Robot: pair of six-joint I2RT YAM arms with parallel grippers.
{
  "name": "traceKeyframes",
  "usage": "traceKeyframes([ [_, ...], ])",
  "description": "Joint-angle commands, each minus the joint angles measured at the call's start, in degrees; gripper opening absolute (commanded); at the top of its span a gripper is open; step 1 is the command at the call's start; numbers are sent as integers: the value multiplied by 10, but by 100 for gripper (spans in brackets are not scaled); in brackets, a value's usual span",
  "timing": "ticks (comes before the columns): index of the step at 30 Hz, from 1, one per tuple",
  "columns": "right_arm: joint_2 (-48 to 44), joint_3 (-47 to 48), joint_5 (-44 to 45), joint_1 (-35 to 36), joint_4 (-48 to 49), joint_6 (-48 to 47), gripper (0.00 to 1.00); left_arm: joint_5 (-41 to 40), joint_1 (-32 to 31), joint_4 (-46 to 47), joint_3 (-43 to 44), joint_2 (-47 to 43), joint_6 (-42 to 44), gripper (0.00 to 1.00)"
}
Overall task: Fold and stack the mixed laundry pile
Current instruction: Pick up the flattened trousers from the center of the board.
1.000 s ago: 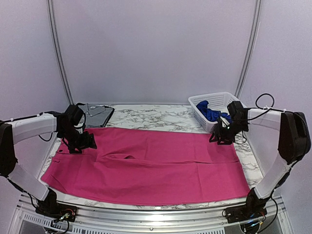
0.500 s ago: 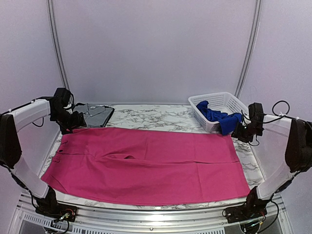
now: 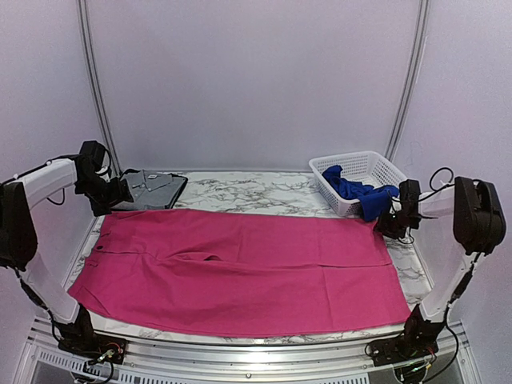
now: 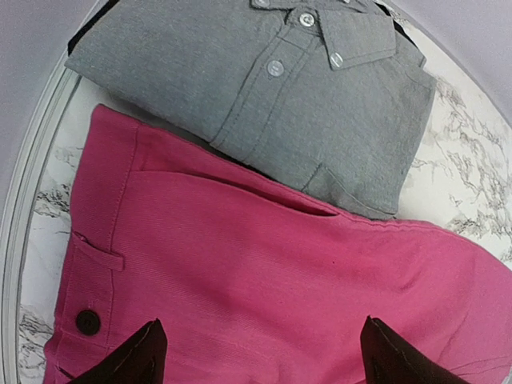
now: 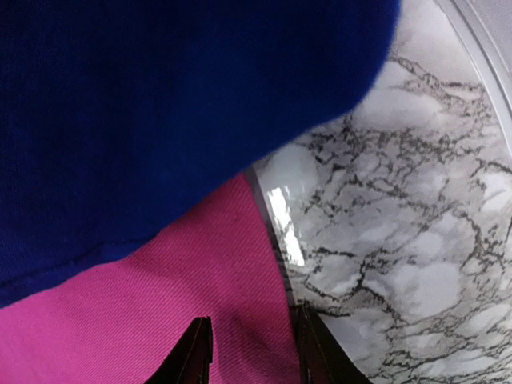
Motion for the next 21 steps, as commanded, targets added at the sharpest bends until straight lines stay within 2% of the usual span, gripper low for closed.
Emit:
traceKeyframes([
  [1,23,34,11,12,31,-22,37,7,20,-14,17,7,10,87],
  [5,44,44,21,18,33,-18,39,9,30,-13,24,13,8,87],
  [8,63,49,19,18,30,-13,37,10,37,-13,32,21,8,87],
  [10,67,46,4,20,29,-15,22,9,44,-13,34,26,7,87],
  [12,52,31,-14,20,27,-19,1,9,54,-13,35,28,5,87],
  [21,-139,-48,-82,21,25,3,0,-6,131,2,24,37,-17,83],
])
